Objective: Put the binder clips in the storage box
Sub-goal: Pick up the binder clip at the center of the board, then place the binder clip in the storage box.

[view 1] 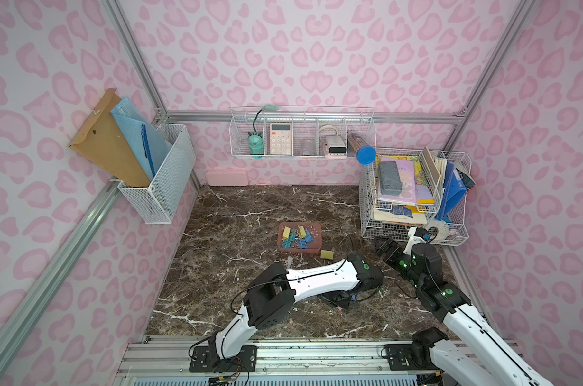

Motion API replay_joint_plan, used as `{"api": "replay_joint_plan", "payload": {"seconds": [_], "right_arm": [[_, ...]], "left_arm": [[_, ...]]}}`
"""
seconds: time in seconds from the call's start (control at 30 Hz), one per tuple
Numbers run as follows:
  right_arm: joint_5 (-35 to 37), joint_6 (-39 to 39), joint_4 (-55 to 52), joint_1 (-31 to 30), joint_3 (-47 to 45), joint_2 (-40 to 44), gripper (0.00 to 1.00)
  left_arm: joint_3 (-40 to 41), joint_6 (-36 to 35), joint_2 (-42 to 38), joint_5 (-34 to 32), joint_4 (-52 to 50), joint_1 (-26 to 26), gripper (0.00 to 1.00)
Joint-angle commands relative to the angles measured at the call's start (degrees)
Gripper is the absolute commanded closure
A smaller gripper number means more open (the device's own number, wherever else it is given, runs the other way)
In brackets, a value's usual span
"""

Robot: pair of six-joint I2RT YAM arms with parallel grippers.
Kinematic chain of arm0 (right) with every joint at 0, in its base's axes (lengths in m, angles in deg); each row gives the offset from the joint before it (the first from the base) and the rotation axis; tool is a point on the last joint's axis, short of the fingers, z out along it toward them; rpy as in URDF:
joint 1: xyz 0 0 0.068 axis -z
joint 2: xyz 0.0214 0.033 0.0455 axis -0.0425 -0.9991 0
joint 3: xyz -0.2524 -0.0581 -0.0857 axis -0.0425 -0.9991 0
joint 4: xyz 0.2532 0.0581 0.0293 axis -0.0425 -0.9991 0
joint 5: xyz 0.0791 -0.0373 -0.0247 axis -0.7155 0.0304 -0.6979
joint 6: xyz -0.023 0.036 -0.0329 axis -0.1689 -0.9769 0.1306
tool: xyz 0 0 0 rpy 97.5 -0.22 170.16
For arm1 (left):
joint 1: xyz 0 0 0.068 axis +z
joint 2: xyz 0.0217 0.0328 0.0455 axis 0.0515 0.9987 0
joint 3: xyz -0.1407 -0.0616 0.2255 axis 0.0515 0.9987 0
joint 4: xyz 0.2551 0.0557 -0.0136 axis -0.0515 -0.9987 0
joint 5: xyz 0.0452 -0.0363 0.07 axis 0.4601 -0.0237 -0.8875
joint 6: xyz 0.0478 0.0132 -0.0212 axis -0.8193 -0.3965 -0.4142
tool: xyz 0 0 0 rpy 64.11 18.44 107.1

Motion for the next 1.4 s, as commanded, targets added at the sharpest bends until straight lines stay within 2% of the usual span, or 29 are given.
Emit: {"api": "replay_joint_plan", "payload": {"seconds": [0.0, 0.17, 0.43, 0.57, 0.67, 0.83, 1.0, 1.1, 1.37], "right_arm": [[-0.50, -0.55, 1.11, -0.04, 0.19, -0.29, 0.05], [-0.89, -0.80, 1.63, -0.03, -0.06, -0.87, 0.05], [-0.86, -0.92, 1.86, -0.04, -0.08, -0.84, 0.05], [-1.00, -1.24, 2.15, -0.06, -0.17, -0.90, 0.05], [-1.15, -1.41, 2.18, 0.01, -0.23, -0.72, 0.05], [-1.01, -1.41, 1.56, -0.04, -0.13, -0.06, 0.05], [-1.41, -1.81, 1.78, -0.09, -0.12, 0.01, 0.05], [-1.60, -1.83, 1.85, -0.06, 0.21, -0.27, 0.05], [-1.62, -1.95, 1.35, -0.01, -0.02, -0.04, 0.05]], "left_arm": [[0.13, 1.65, -2.42, -2.21, -1.30, 0.32, 1.00], [-0.70, 1.90, -5.47, -3.97, -3.65, 1.39, 1.00], [-6.50, 0.76, -8.23, -8.97, -12.10, 3.49, 1.00], [-8.66, -2.41, -10.40, -12.99, -13.24, 8.32, 1.00], [-10.14, -5.98, -10.81, -13.46, -11.98, 14.16, 1.00], [-11.19, -12.89, -9.44, -10.81, -7.17, 24.47, 1.00], [-15.53, -18.13, -3.32, -6.84, -6.07, 31.89, 1.00], [-15.54, -19.66, -0.98, -1.78, -3.16, 35.02, 1.00], [-16.12, -21.87, 2.86, 1.19, 0.23, 38.71, 1.00]]}}
